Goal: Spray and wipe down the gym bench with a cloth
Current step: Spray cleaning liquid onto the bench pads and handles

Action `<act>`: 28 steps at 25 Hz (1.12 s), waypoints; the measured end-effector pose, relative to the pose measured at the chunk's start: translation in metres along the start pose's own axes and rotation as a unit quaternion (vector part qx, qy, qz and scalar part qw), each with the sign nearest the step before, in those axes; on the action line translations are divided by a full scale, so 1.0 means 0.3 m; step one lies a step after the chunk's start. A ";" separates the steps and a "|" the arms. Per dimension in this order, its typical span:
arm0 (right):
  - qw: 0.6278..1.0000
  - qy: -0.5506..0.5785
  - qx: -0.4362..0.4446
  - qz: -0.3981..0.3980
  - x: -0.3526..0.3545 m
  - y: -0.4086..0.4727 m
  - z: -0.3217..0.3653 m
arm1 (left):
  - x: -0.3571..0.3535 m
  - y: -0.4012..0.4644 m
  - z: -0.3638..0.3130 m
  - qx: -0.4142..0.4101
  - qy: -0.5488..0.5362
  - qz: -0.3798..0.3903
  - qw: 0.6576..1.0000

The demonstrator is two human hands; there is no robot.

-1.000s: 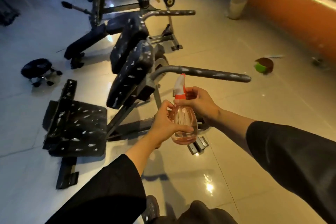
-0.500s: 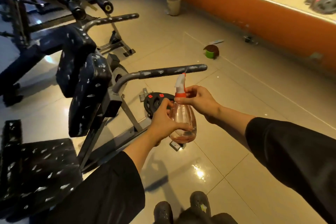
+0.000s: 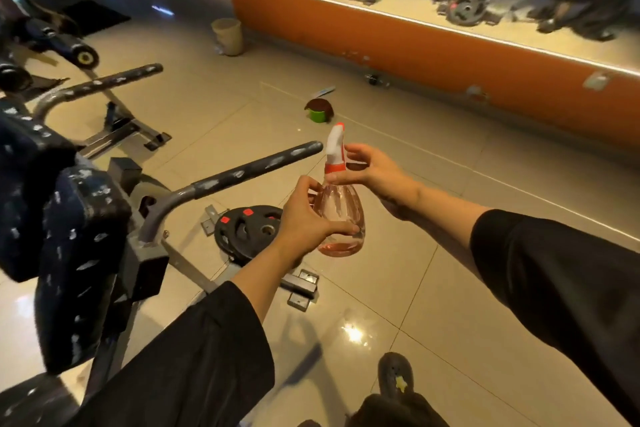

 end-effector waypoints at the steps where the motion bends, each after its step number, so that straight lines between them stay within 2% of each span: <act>1: 1.000 0.008 0.000 -0.024 0.045 0.011 0.025 | -0.016 0.041 -0.013 -0.005 0.012 -0.008 1.000; 6: 0.994 0.025 0.026 -0.105 0.269 0.151 0.146 | -0.139 0.298 -0.084 -0.028 0.108 -0.048 0.993; 11: 0.983 0.107 -0.042 -0.142 0.556 0.429 0.177 | -0.316 0.643 -0.161 -0.023 0.195 -0.084 0.977; 14: 0.983 0.134 -0.045 -0.120 0.685 0.545 0.210 | -0.400 0.816 -0.190 -0.032 0.168 -0.085 0.982; 18: 0.992 0.116 -0.005 -0.056 0.806 0.734 0.234 | -0.457 1.058 -0.168 -0.023 0.053 -0.044 0.997; 21: 0.997 0.061 0.006 -0.043 0.895 0.900 0.209 | -0.424 1.248 -0.178 -0.099 0.025 -0.066 0.993; 23: 0.999 0.032 -0.001 -0.029 0.960 1.038 0.192 | -0.405 1.434 -0.173 -0.152 0.061 -0.040 0.986; 25: 1.000 -0.005 -0.010 -0.018 1.024 1.166 0.196 | -0.413 1.619 -0.162 -0.188 0.128 0.022 0.974; 28: 0.999 -0.037 -0.032 0.003 1.106 1.350 0.246 | -0.427 1.876 -0.156 -0.248 0.252 0.091 0.931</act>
Point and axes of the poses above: each hand's wrist, its own y-axis towards the middle knuckle, its own x-axis out of the back of the hand, z = x × y, the point moved 5 cm from there along y, towards the middle knuckle, and after that the axes turned 10 degrees about -x, right-handed, at the moved point
